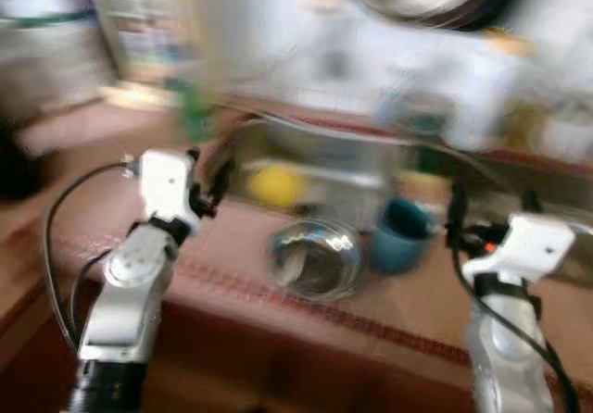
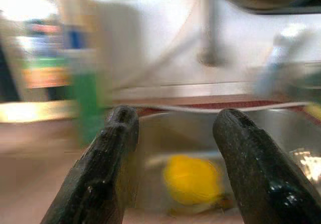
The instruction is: Kitchen organization
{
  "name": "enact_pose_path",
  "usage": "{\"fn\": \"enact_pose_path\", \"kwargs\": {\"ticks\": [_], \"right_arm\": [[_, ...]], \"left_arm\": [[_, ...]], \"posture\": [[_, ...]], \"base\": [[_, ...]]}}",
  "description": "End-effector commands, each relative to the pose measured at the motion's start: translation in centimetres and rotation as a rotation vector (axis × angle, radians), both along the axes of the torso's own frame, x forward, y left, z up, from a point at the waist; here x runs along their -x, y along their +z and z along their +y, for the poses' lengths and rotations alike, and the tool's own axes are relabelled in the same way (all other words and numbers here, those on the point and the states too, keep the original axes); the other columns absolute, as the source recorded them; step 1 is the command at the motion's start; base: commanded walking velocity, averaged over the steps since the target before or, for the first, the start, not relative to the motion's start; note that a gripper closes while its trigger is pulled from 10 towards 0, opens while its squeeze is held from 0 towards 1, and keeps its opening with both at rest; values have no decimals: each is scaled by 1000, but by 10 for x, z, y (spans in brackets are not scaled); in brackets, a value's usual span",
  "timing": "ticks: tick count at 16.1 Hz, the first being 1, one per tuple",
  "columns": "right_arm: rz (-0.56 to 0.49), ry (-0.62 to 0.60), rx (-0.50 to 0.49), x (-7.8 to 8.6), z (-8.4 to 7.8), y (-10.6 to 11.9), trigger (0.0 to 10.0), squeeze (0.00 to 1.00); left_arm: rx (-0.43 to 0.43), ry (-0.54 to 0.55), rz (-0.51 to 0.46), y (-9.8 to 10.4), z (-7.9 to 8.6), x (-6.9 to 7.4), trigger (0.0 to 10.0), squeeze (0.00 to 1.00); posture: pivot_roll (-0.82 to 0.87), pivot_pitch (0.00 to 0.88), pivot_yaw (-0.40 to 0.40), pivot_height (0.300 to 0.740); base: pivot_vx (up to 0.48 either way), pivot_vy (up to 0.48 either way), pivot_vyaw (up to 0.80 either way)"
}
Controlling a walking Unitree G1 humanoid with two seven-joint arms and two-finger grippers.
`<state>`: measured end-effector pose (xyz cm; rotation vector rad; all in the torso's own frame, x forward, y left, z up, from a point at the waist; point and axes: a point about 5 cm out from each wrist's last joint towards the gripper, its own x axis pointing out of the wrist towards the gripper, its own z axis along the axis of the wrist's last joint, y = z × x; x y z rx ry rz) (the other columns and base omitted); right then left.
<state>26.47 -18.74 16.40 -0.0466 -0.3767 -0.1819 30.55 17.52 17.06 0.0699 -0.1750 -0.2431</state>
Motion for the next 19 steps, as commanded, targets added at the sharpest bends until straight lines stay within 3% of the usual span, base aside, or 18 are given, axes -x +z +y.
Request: {"fn": "enact_pose_path", "kwargs": {"ticks": [1, 11, 15, 19], "right_arm": [[16, -13, -5, 5, -2, -5, 10000, 0], [7, 31, 11, -10, 2, 1, 10000, 0], [2, 9, 56, -15, -6, 11, 10000, 0], [25, -15, 13, -19, -12, 14, 10000, 0]], "left_arm": [[0, -29, 24, -3, -5, -2, 10000, 0], [-74, -225, -16, 7, -25, -13, 10000, 0], [-64, -250, -36, 14, -29, -15, 10000, 0], [-59, -261, -41, 12, -36, -11, 10000, 0]], "posture": [[-91, 0, 40, 732], [-71, 0, 27, 732], [-74, 0, 24, 732], [-79, 0, 15, 732]], "base": [[0, 0, 0], [0, 0, 0], [0, 0, 0], [0, 0, 0]]}}
